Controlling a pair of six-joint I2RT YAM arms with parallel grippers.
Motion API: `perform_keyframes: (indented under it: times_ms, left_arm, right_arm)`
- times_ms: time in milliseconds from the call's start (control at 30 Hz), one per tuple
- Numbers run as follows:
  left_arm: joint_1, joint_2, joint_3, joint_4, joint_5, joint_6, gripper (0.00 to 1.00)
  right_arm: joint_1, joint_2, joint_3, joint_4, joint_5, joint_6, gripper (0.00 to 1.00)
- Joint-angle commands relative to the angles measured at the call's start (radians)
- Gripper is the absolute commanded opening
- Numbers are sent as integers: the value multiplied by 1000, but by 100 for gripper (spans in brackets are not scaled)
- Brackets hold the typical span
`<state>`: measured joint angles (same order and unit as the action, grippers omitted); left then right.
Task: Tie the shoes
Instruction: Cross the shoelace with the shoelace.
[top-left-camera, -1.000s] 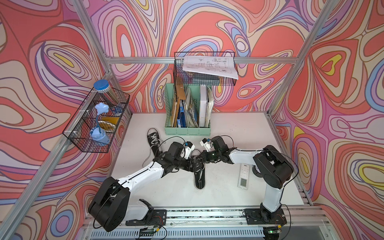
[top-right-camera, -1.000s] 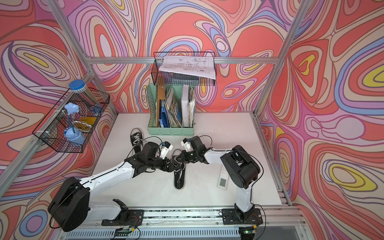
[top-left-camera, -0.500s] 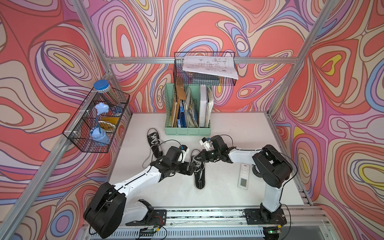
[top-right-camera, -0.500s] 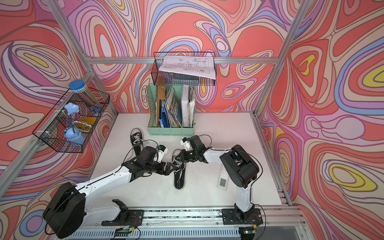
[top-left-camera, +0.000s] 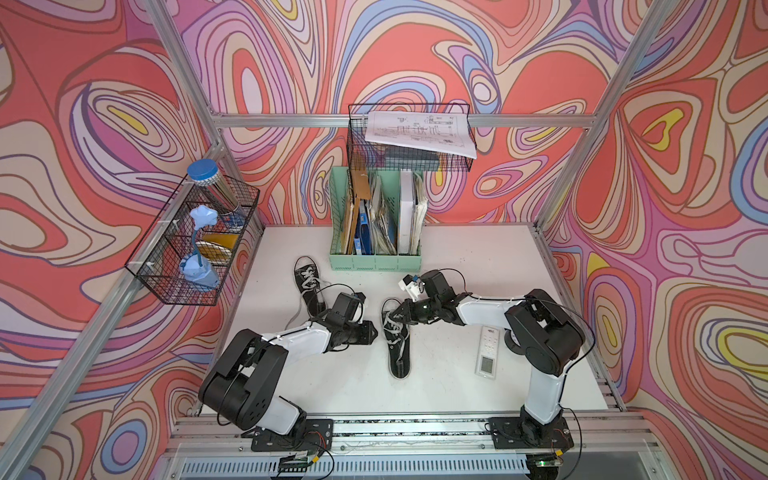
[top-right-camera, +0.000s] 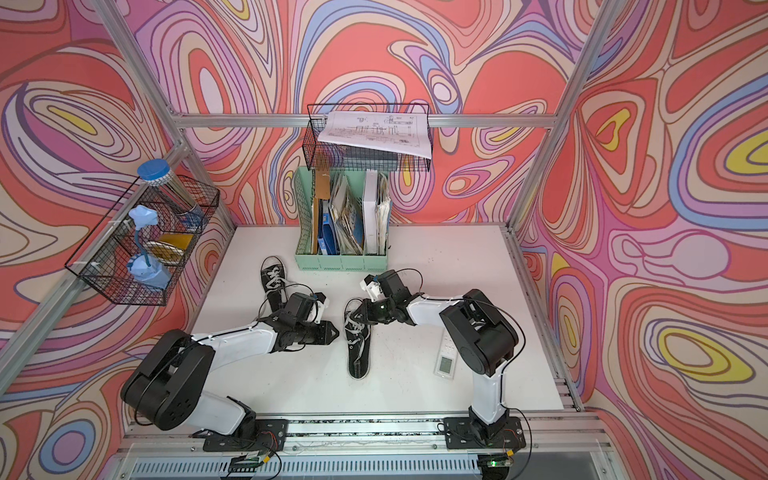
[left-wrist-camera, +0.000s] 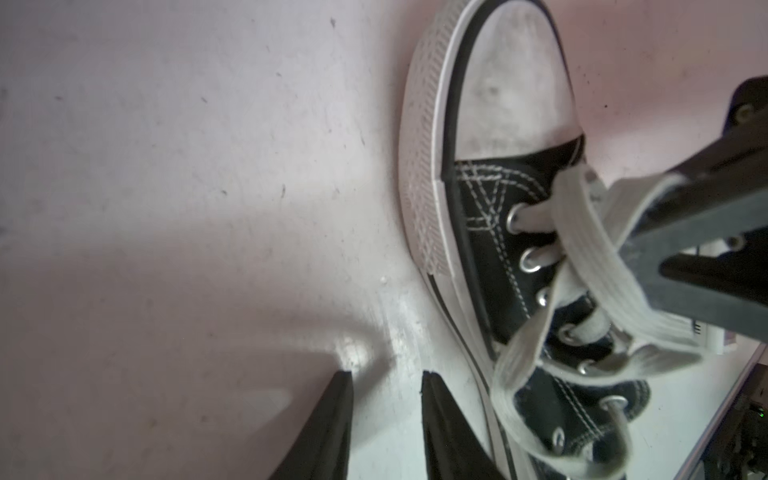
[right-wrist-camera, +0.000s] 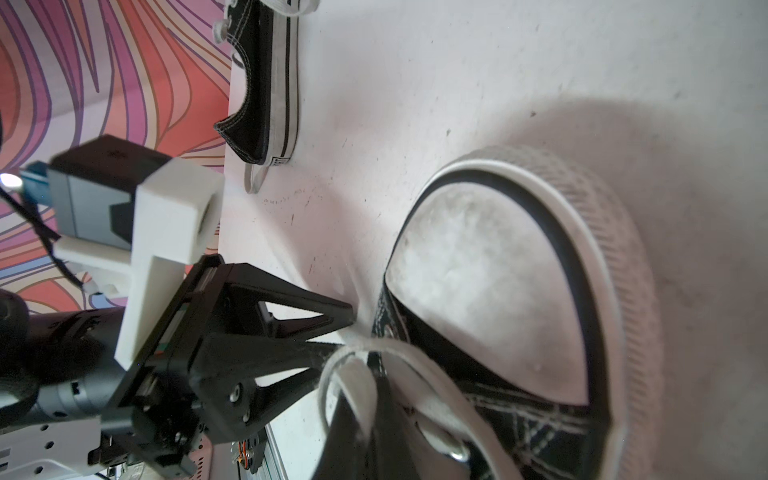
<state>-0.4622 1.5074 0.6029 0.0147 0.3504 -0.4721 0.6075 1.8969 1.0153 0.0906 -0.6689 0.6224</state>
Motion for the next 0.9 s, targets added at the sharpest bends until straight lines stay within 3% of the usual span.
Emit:
perform_keyframes:
  times_ms: [0, 567, 867]
  left_arm:
    - [2, 39, 5, 40, 66, -20, 33]
    - [2, -58, 5, 16, 118, -8, 36]
    - [2, -19, 37, 40, 175, 12, 38]
  right_arm:
    - [2, -1, 12, -15, 12, -19, 0]
    - [2, -8, 17, -28, 17, -27, 0]
    - [3, -13, 19, -34, 18, -30, 0]
